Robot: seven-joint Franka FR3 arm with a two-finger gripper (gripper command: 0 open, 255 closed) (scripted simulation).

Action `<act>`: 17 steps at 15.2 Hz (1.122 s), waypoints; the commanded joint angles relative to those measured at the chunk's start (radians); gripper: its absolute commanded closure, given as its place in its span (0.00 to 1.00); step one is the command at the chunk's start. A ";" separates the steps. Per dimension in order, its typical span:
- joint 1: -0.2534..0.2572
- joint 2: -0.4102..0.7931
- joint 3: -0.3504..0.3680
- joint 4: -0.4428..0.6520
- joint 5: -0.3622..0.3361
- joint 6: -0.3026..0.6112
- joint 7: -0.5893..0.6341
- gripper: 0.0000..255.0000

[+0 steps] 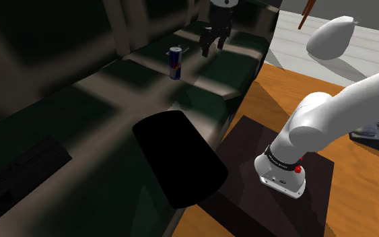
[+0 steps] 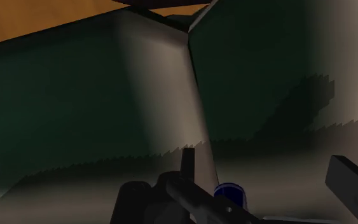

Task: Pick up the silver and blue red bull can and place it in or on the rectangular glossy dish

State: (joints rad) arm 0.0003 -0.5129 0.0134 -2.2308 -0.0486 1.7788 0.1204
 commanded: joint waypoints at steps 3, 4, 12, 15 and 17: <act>0.001 0.181 -0.022 0.136 0.017 0.025 -0.041 0.00; 0.002 0.225 -0.026 0.173 0.022 0.027 -0.050 0.00; -0.002 0.583 -0.044 0.527 0.078 -0.015 -0.123 0.00; -0.003 0.624 -0.044 0.547 0.084 0.001 -0.130 0.00; -0.003 0.625 -0.044 0.520 0.084 0.028 -0.130 0.00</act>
State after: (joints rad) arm -0.0035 0.1084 -0.0312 -1.7008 0.0354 1.7935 -0.0108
